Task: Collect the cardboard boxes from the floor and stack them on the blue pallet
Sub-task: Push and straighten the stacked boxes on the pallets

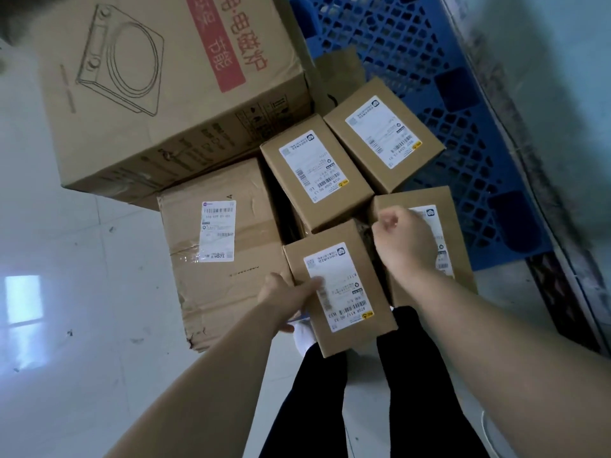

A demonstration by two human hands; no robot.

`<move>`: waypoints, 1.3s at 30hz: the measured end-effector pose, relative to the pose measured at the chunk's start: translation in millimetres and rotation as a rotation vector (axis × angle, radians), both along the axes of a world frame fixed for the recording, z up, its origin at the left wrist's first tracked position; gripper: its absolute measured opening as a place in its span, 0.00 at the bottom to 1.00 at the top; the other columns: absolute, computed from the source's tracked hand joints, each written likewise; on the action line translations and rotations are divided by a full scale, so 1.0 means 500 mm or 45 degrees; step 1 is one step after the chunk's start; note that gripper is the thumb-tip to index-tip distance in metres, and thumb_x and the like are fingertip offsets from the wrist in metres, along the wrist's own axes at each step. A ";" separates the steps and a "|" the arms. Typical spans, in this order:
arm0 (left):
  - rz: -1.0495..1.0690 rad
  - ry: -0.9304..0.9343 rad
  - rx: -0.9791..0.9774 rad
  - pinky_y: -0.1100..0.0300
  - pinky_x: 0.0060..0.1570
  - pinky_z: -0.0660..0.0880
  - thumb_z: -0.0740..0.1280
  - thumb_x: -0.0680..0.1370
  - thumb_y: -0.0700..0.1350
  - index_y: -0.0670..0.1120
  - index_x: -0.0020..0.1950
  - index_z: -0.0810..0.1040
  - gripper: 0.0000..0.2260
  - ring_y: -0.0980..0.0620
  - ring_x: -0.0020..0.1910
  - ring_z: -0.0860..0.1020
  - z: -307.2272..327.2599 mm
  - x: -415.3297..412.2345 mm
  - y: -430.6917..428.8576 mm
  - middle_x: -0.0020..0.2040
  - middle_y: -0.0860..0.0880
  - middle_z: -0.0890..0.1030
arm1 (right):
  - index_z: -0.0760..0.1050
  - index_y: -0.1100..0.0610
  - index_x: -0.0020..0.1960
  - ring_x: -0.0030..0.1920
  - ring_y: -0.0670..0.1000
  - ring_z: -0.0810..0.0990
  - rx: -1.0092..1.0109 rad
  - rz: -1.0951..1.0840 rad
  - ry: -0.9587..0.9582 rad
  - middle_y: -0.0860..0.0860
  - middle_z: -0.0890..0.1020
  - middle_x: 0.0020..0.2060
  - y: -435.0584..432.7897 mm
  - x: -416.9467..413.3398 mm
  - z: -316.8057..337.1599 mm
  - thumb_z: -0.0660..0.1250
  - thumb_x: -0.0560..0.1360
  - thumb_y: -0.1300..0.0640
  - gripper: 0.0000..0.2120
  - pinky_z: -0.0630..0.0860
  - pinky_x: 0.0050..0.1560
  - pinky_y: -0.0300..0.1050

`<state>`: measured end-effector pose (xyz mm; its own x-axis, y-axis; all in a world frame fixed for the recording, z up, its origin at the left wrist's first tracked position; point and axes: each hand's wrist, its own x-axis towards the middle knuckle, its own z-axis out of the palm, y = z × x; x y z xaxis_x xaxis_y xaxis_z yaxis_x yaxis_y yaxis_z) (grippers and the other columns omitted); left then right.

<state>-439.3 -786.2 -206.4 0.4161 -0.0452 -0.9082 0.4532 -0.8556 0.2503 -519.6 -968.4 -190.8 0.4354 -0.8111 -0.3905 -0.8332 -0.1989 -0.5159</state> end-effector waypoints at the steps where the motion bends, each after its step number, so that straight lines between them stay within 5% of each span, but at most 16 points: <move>1: 0.010 -0.175 0.039 0.45 0.55 0.78 0.71 0.70 0.63 0.43 0.70 0.62 0.37 0.44 0.60 0.75 0.002 0.010 -0.012 0.63 0.46 0.74 | 0.76 0.50 0.58 0.52 0.51 0.77 -0.052 -0.008 -0.025 0.48 0.79 0.54 -0.037 0.011 -0.002 0.63 0.77 0.54 0.11 0.69 0.42 0.43; 5: -0.060 -0.696 0.100 0.49 0.61 0.70 0.67 0.74 0.60 0.47 0.75 0.60 0.35 0.43 0.67 0.71 0.010 0.068 -0.091 0.70 0.45 0.71 | 0.69 0.54 0.67 0.64 0.56 0.69 -0.133 0.075 0.023 0.54 0.71 0.65 -0.176 0.053 -0.036 0.64 0.74 0.54 0.22 0.72 0.60 0.55; 11: -0.008 -0.747 0.097 0.52 0.54 0.73 0.69 0.74 0.55 0.44 0.69 0.65 0.29 0.42 0.60 0.76 -0.026 0.146 -0.222 0.62 0.45 0.76 | 0.54 0.57 0.77 0.74 0.57 0.59 -0.061 0.101 0.161 0.55 0.59 0.75 -0.301 0.114 -0.089 0.66 0.75 0.48 0.36 0.64 0.69 0.60; 14: 0.103 -0.695 0.106 0.49 0.56 0.76 0.71 0.73 0.55 0.41 0.67 0.68 0.29 0.42 0.59 0.76 -0.037 0.157 -0.252 0.60 0.44 0.77 | 0.60 0.56 0.74 0.67 0.59 0.70 0.134 0.056 0.195 0.55 0.68 0.71 -0.329 0.115 -0.117 0.64 0.73 0.41 0.35 0.71 0.61 0.58; 18: 0.193 -0.658 0.080 0.50 0.56 0.75 0.69 0.75 0.55 0.43 0.66 0.68 0.25 0.44 0.58 0.75 -0.050 0.166 -0.250 0.54 0.49 0.72 | 0.70 0.55 0.59 0.46 0.53 0.78 0.233 0.112 0.136 0.50 0.77 0.52 -0.316 0.094 -0.123 0.64 0.69 0.34 0.29 0.72 0.36 0.44; 23: 0.300 -0.682 -0.001 0.44 0.60 0.74 0.67 0.70 0.55 0.52 0.60 0.66 0.21 0.44 0.61 0.74 -0.053 0.183 -0.225 0.60 0.48 0.76 | 0.69 0.53 0.60 0.45 0.52 0.77 0.240 0.227 0.147 0.49 0.77 0.52 -0.283 0.093 -0.118 0.63 0.70 0.34 0.28 0.66 0.31 0.41; 28: 0.411 -0.656 -0.025 0.50 0.63 0.70 0.66 0.75 0.56 0.49 0.77 0.56 0.34 0.48 0.65 0.71 -0.019 0.133 -0.190 0.67 0.51 0.71 | 0.63 0.50 0.71 0.59 0.54 0.76 0.359 0.112 0.062 0.49 0.73 0.65 -0.259 0.049 -0.109 0.61 0.71 0.33 0.34 0.74 0.51 0.50; 31: 0.479 -0.577 0.072 0.43 0.67 0.68 0.66 0.67 0.64 0.50 0.78 0.54 0.44 0.43 0.70 0.68 0.020 0.054 -0.143 0.73 0.47 0.68 | 0.56 0.50 0.75 0.66 0.58 0.71 0.356 -0.027 0.165 0.52 0.66 0.72 -0.223 -0.019 -0.087 0.61 0.67 0.30 0.43 0.70 0.63 0.62; 35: 0.508 -0.299 0.213 0.42 0.62 0.73 0.71 0.55 0.68 0.46 0.67 0.63 0.47 0.41 0.61 0.76 0.035 -0.039 -0.083 0.63 0.44 0.75 | 0.52 0.53 0.76 0.66 0.61 0.71 0.501 -0.179 0.313 0.55 0.66 0.71 -0.170 -0.090 -0.062 0.64 0.60 0.28 0.53 0.70 0.63 0.63; 39: 0.680 0.027 0.120 0.55 0.37 0.71 0.75 0.72 0.53 0.44 0.59 0.68 0.24 0.53 0.38 0.74 0.038 -0.087 -0.059 0.51 0.49 0.77 | 0.61 0.55 0.69 0.53 0.58 0.79 0.673 -0.236 0.312 0.55 0.77 0.60 -0.144 -0.128 -0.074 0.69 0.67 0.35 0.39 0.77 0.51 0.53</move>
<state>-482.6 -815.8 -187.3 0.3404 0.2499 -0.9065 0.8352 -0.5233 0.1694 -583.5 -1040.4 -227.6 0.1525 -0.5338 -0.8318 -0.9363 0.1913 -0.2944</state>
